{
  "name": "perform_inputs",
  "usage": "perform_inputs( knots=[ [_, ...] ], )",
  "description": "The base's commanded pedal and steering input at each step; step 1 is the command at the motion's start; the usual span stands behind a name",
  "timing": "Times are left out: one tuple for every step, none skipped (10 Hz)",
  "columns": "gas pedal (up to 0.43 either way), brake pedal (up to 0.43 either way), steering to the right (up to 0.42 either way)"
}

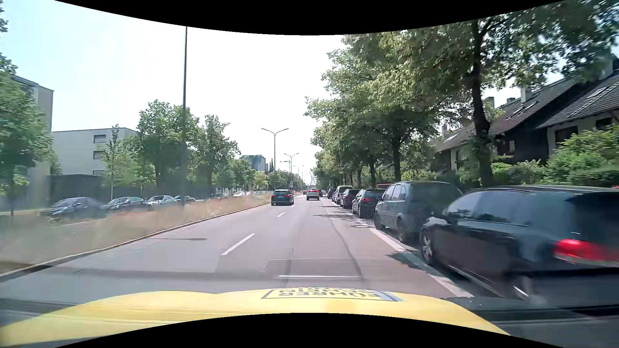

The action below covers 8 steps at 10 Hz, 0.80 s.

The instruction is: Follow the waypoints while adhering to traffic rules and regulations

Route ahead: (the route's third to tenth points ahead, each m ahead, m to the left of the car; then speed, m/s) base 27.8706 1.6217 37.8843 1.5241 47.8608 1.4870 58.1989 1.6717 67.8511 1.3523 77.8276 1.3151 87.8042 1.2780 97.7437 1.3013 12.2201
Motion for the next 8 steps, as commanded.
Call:
perform_inputs(
  knots=[
    [0.000,0.116,0.001],
    [0.000,0.140,0.000],
    [0.000,0.152,0.000],
    [0.000,0.152,0.000],
    [0.000,0.152,0.000],
    [0.000,0.152,0.000],
    [0.000,0.152,0.000],
    [0.000,0.146,0.000]
  ],
)
